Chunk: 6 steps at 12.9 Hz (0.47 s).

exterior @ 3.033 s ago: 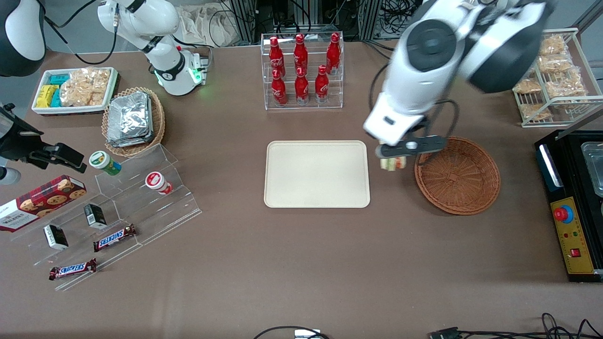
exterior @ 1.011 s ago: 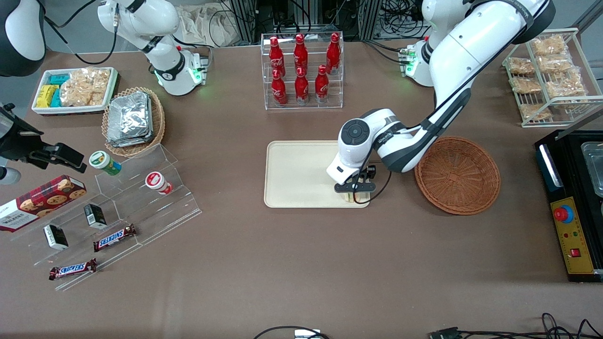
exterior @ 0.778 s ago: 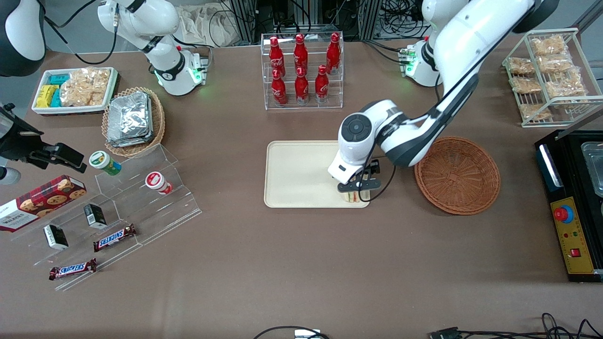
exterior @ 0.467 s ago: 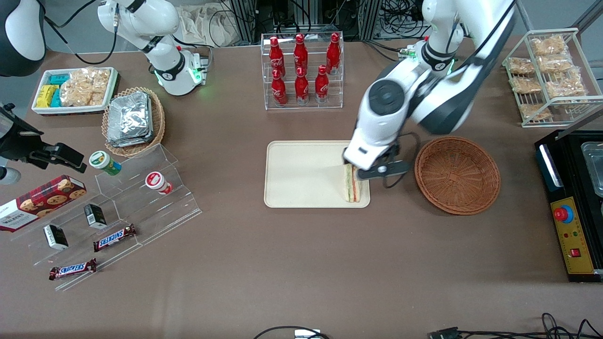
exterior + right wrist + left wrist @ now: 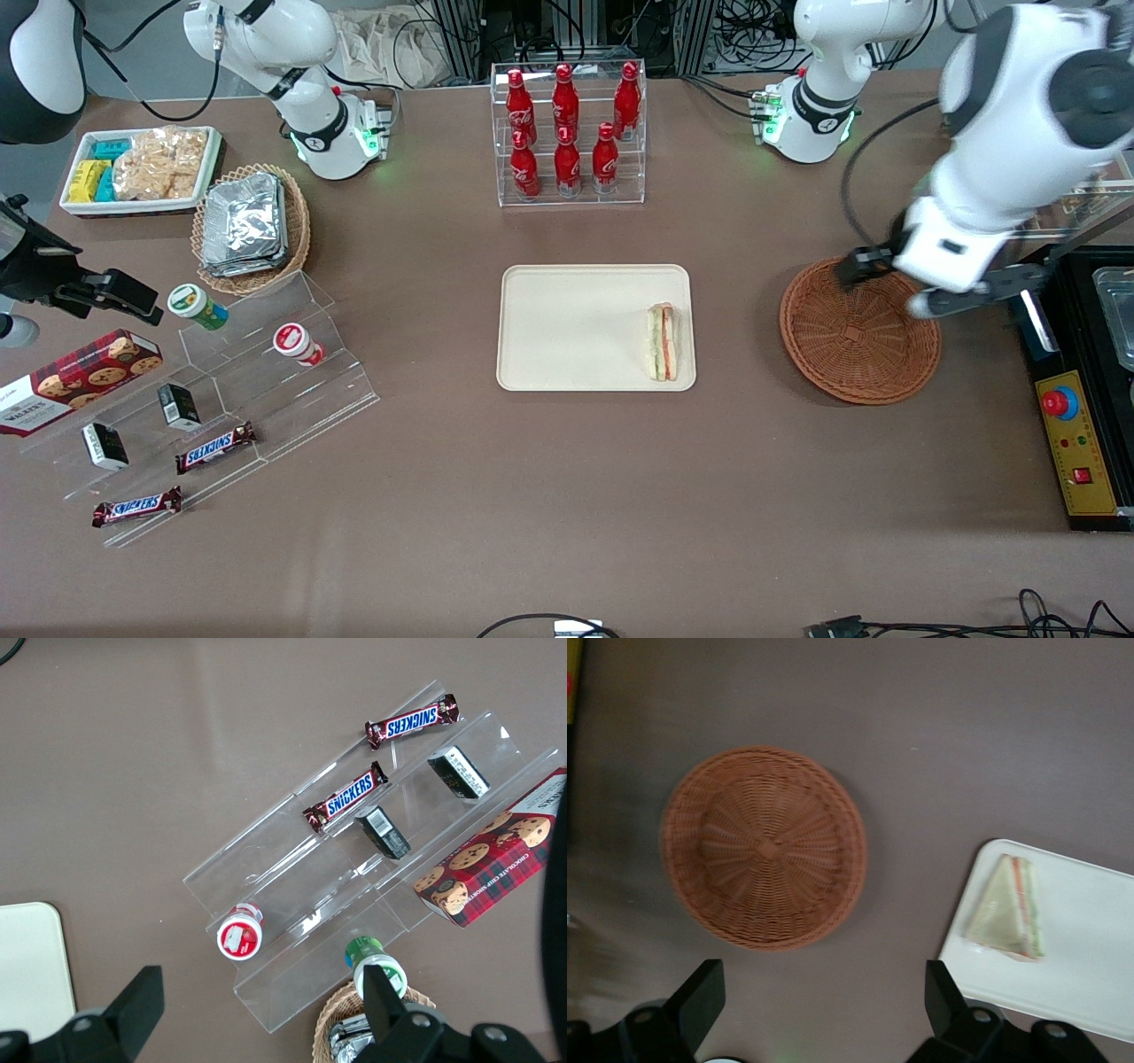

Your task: Place sandwich from basket to tray

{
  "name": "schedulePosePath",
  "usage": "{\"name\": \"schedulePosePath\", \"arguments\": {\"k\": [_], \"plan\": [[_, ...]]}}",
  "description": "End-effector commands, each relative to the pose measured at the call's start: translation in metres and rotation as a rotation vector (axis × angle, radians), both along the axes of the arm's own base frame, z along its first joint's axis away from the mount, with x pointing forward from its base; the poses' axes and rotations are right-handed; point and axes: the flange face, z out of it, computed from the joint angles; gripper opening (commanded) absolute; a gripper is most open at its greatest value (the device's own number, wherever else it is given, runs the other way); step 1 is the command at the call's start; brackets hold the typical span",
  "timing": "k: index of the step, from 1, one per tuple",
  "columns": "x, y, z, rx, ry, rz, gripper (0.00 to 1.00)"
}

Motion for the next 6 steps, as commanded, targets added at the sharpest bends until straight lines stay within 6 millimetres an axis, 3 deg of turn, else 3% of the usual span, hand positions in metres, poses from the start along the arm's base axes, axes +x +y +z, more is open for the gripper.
{"name": "schedulePosePath", "arguments": {"k": [1,3,6], "plan": [[-0.019,0.025,0.001,-0.006,-0.01,-0.017,1.0],[-0.027,0.041,0.017,-0.012,-0.028,0.006,1.0],[-0.039,0.04,0.039,-0.017,-0.039,-0.033,1.0]]}}
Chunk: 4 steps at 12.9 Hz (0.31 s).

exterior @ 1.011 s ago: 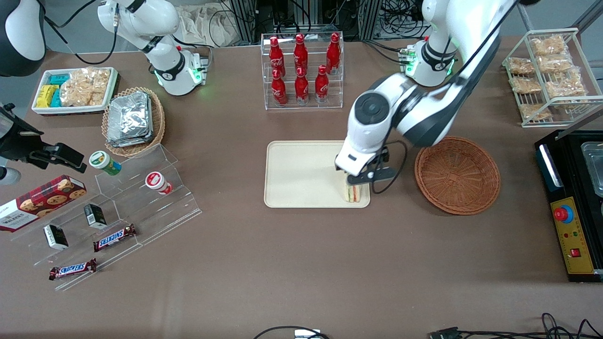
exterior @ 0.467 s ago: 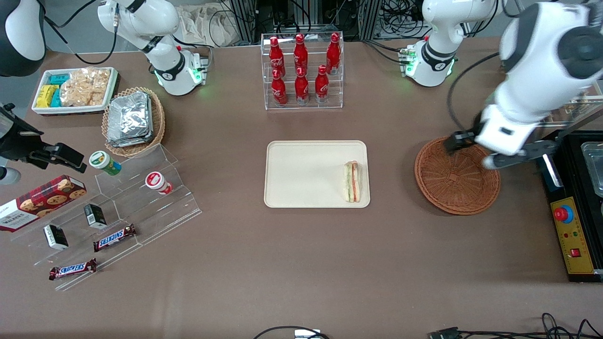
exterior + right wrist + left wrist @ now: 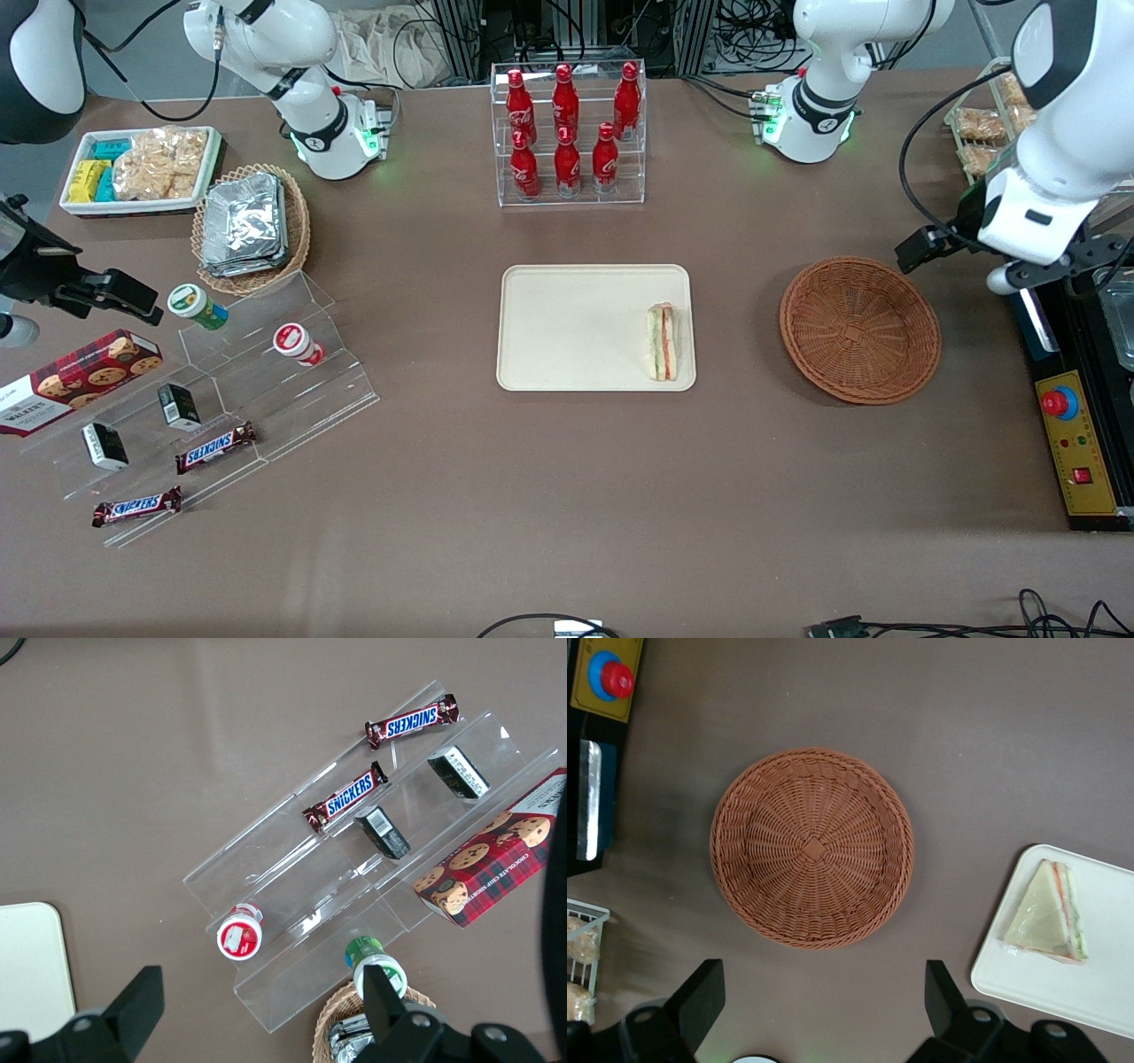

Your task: Place sandwich from basket to tray

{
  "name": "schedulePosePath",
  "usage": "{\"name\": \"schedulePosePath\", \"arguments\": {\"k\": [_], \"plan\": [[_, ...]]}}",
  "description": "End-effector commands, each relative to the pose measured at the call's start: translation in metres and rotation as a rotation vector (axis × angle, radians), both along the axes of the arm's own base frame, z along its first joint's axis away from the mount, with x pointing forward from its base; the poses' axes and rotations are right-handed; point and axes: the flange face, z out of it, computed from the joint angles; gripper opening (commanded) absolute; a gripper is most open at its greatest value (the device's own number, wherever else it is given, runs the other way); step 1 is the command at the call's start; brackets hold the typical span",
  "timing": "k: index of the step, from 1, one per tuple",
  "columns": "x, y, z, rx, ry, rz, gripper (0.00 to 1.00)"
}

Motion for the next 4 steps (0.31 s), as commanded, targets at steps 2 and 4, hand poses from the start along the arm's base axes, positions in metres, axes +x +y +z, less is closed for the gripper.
{"name": "schedulePosePath", "arguments": {"k": [2,4], "plan": [[-0.0125,0.0151,0.0224,-0.038,-0.013,-0.025,1.0],[-0.0109,0.0168,0.0256,-0.041,-0.016,-0.051,1.0]]}}
